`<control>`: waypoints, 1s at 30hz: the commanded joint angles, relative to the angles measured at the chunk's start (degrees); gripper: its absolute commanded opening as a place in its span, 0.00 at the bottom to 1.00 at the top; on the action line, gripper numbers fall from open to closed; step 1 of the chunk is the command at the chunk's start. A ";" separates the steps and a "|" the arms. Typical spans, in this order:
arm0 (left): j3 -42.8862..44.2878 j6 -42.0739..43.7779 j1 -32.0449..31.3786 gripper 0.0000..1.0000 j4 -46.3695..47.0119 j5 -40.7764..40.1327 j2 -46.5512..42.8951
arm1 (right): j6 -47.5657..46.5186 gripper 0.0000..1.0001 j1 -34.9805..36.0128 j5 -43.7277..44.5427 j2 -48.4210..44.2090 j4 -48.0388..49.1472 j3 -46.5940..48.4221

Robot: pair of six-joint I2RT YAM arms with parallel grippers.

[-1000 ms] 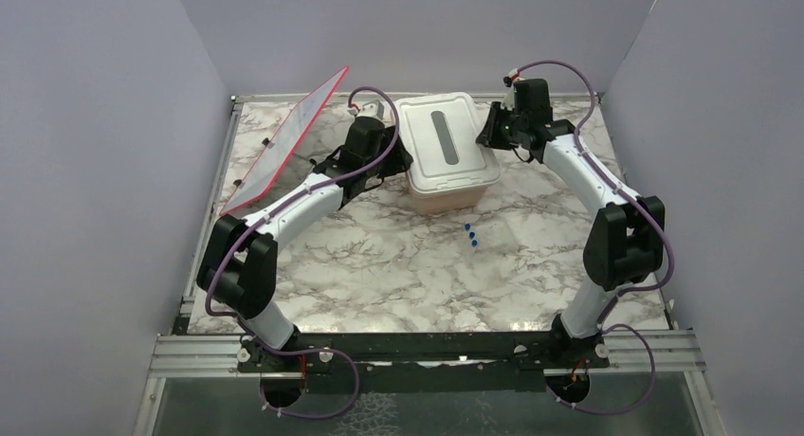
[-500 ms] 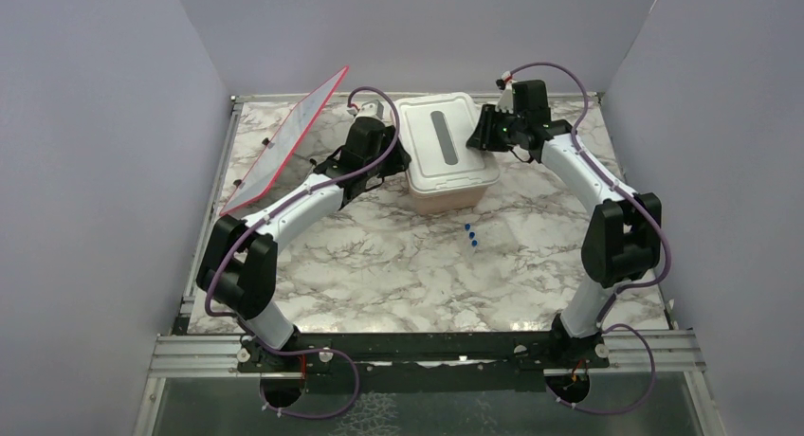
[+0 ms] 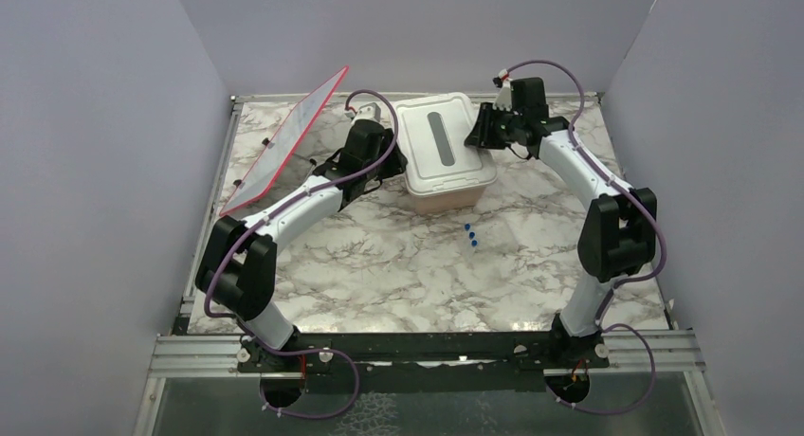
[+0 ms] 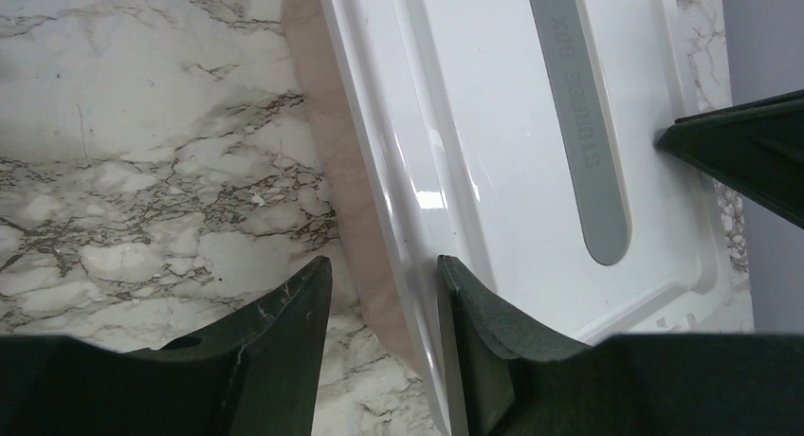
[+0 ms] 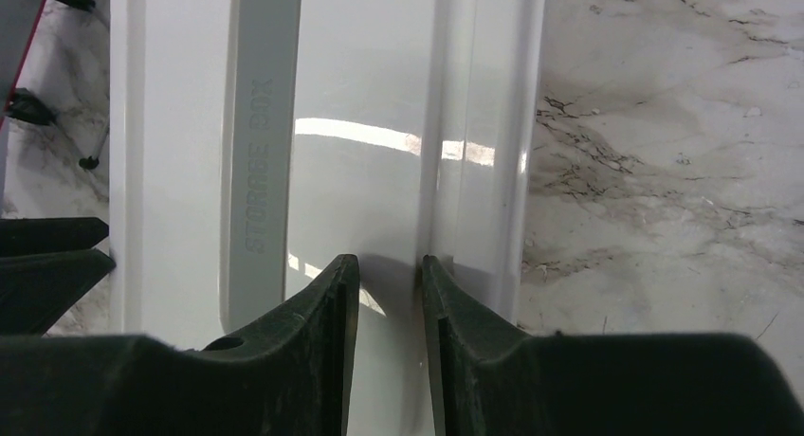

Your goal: Organize the chemistry lab equipment

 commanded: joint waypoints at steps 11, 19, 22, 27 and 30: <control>1.77 3.72 0.40 0.56 -5.89 -5.98 -3.52 | 1.89 0.41 0.50 10.82 -0.64 -4.91 2.81; 5.44 10.78 0.40 0.70 -10.72 -6.78 -13.48 | 1.91 0.42 0.47 12.83 -10.88 -4.99 1.49; 3.59 13.33 0.40 0.78 -13.09 -7.78 -18.59 | 2.99 0.44 0.46 13.89 -17.40 -4.79 -3.93; 0.06 15.30 0.40 0.93 -19.29 -7.87 -26.81 | 8.57 0.45 0.52 20.96 -29.88 -6.57 -15.32; -1.50 15.29 0.40 0.99 -24.84 -8.25 -30.77 | 10.60 0.48 0.46 22.77 -38.37 -8.39 -21.53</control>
